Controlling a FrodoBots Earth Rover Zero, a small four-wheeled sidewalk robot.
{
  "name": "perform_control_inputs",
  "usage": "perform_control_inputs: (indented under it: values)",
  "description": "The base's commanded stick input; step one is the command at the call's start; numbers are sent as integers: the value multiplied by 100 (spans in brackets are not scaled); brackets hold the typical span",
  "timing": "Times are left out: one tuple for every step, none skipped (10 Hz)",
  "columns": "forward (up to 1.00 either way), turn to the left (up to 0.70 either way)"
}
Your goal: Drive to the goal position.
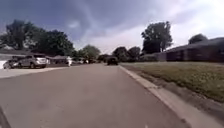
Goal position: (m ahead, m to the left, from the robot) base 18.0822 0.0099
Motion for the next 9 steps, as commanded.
perform_control_inputs:
  values:
    - [70, 3]
    - [70, 3]
    - [70, 3]
    - [70, 3]
    - [70, 3]
    - [70, 3]
    - [70, 3]
    - [70, 3]
    - [70, 3]
